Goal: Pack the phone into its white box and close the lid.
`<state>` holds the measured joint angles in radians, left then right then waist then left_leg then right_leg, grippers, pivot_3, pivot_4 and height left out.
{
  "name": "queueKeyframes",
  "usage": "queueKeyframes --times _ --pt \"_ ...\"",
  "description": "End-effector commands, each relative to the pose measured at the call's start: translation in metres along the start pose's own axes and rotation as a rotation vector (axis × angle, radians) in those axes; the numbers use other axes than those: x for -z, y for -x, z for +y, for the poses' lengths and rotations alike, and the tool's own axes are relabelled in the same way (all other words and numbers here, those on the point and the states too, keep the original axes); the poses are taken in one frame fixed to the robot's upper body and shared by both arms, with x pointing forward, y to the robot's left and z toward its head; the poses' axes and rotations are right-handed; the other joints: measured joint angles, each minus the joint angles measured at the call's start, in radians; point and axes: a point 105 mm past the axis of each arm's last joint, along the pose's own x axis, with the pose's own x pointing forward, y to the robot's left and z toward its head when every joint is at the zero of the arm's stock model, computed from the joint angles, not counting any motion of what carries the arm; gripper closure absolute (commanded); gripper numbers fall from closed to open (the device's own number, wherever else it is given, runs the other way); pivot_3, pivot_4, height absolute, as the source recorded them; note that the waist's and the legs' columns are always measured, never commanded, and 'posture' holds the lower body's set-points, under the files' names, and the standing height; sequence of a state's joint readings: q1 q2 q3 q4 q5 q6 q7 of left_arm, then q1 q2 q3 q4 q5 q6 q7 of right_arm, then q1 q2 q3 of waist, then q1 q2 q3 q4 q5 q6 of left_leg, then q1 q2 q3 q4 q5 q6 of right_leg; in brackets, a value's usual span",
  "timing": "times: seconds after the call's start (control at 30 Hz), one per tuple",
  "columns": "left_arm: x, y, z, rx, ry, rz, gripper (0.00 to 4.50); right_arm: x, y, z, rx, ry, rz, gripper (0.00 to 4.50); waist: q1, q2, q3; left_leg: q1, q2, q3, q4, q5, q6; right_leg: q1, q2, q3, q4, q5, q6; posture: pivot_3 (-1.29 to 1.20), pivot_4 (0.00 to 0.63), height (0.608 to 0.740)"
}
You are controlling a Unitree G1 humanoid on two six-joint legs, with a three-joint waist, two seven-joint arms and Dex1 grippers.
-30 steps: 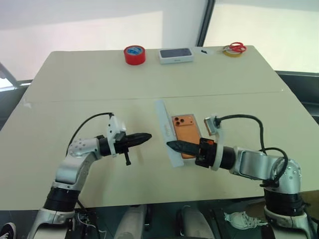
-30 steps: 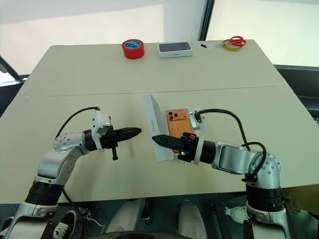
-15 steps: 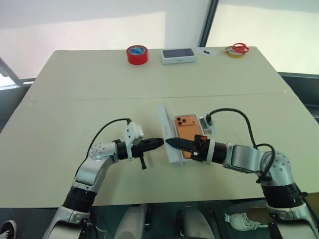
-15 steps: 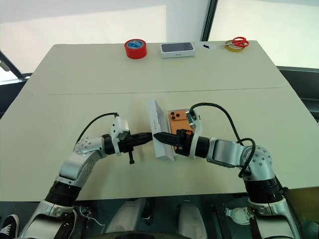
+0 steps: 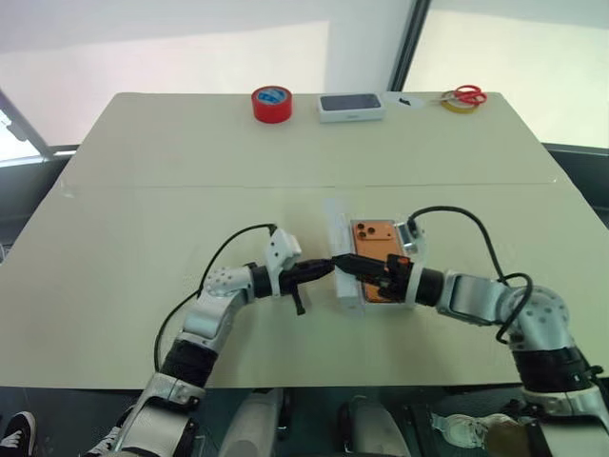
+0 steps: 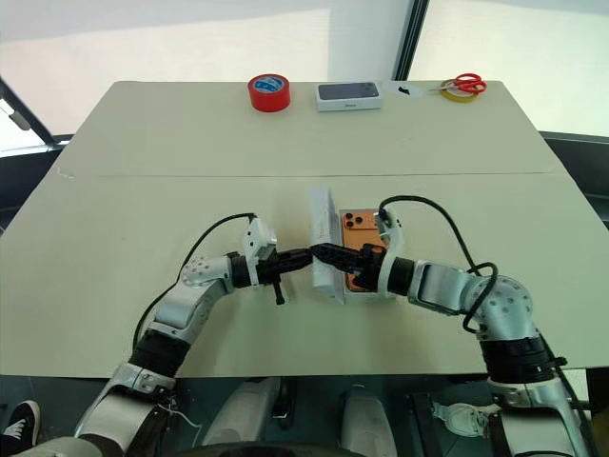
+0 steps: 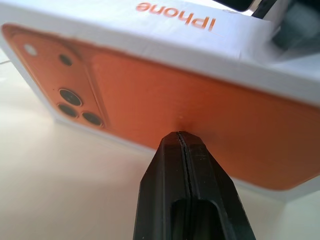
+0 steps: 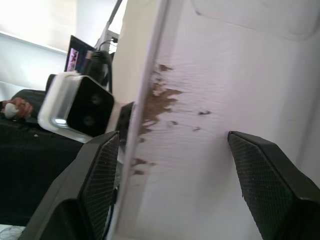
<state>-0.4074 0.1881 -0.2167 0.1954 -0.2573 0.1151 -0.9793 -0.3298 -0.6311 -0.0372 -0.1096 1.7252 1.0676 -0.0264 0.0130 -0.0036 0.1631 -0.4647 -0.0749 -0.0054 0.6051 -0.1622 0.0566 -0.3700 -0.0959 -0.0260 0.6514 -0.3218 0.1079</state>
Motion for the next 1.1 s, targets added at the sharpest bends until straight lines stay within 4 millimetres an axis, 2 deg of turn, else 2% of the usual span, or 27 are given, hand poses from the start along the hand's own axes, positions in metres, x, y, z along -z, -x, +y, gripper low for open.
queueKeyframes --times 0.03,0.2,0.37,0.5,0.6,0.67,0.73,0.77,0.83,0.93,1.1 --pt "-0.020 -0.017 -0.006 0.046 -0.044 -0.073 4.50 -0.031 0.022 0.001 0.037 0.087 -0.091 1.16 0.001 0.000 0.000 0.000 0.000 0.000 0.001 -0.001 0.001 0.001 0.000 0.000 0.000 0.000 0.000 0.00 0.150 0.738" --pt "-0.023 -0.029 -0.008 0.068 -0.035 -0.087 4.50 -0.034 0.045 -0.016 0.159 0.211 -0.064 1.16 0.000 0.000 0.000 -0.003 0.000 0.000 0.006 -0.003 0.004 0.001 0.000 -0.001 0.000 0.000 0.000 0.00 0.150 0.738" --pt "-0.020 -0.047 -0.012 0.101 -0.021 -0.087 4.50 -0.048 0.074 -0.032 0.292 0.387 -0.076 1.16 0.002 0.000 0.000 -0.006 0.000 0.000 0.008 -0.003 0.005 0.001 0.000 -0.002 0.000 0.000 0.000 0.00 0.150 0.738" --pt "-0.017 -0.049 -0.010 0.107 -0.020 -0.076 4.50 -0.056 0.076 -0.029 0.286 0.460 -0.108 1.16 -0.002 0.000 0.000 -0.010 0.000 0.000 0.010 -0.003 0.005 0.000 0.000 -0.002 0.000 0.002 0.003 0.00 0.150 0.738" --pt "-0.017 -0.039 -0.006 0.106 -0.024 -0.066 4.50 -0.053 0.071 -0.032 0.331 0.611 -0.087 1.97 -0.001 0.000 0.000 -0.010 0.000 0.000 0.009 -0.003 0.005 -0.001 0.000 -0.002 0.000 0.002 0.003 0.00 0.150 0.738" --pt "-0.021 -0.030 -0.004 0.105 -0.049 -0.063 4.50 -0.051 0.067 -0.035 0.364 0.737 -0.072 2.93 -0.001 0.000 0.000 -0.010 0.000 0.000 0.009 -0.003 0.005 -0.002 0.001 -0.002 0.000 0.002 0.003 0.00 0.150 0.738" --pt "-0.026 -0.022 -0.002 0.109 -0.059 -0.062 4.50 -0.054 0.065 -0.037 0.379 0.785 -0.099 4.05 -0.001 0.000 0.000 -0.010 0.000 0.000 0.009 -0.003 0.004 -0.002 0.001 -0.002 0.000 0.002 0.003 0.00 0.150 0.738" --pt "-0.029 -0.017 -0.002 0.108 -0.072 -0.057 4.50 -0.057 0.065 -0.038 0.391 0.820 -0.110 4.46 -0.001 0.000 0.000 -0.010 0.000 0.000 0.009 -0.003 0.004 -0.003 0.001 -0.002 0.000 0.002 0.003 0.00 0.150 0.738" --pt "-0.032 -0.004 -0.004 0.133 -0.060 -0.035 4.50 -0.060 0.064 -0.038 0.394 0.876 -0.119 4.46 0.000 0.000 0.000 -0.009 0.000 0.000 0.010 -0.003 0.004 -0.003 0.000 -0.002 0.000 0.002 0.003 0.00 0.150 0.738" --pt "-0.027 0.017 -0.010 0.168 -0.046 0.035 4.50 -0.060 0.061 -0.037 0.380 0.915 -0.119 4.46 -0.001 0.001 0.000 -0.009 0.000 0.000 0.010 -0.003 0.004 -0.004 0.000 -0.001 0.000 0.002 0.003 0.00 0.150 0.738" --pt "0.006 0.049 -0.020 0.214 -0.019 0.225 4.50 -0.047 0.056 -0.043 0.368 1.028 -0.031 4.46 0.001 0.001 0.000 -0.006 0.000 -0.001 0.008 -0.003 0.003 -0.003 0.000 -0.001 0.000 0.002 0.003 0.00 0.150 0.738"
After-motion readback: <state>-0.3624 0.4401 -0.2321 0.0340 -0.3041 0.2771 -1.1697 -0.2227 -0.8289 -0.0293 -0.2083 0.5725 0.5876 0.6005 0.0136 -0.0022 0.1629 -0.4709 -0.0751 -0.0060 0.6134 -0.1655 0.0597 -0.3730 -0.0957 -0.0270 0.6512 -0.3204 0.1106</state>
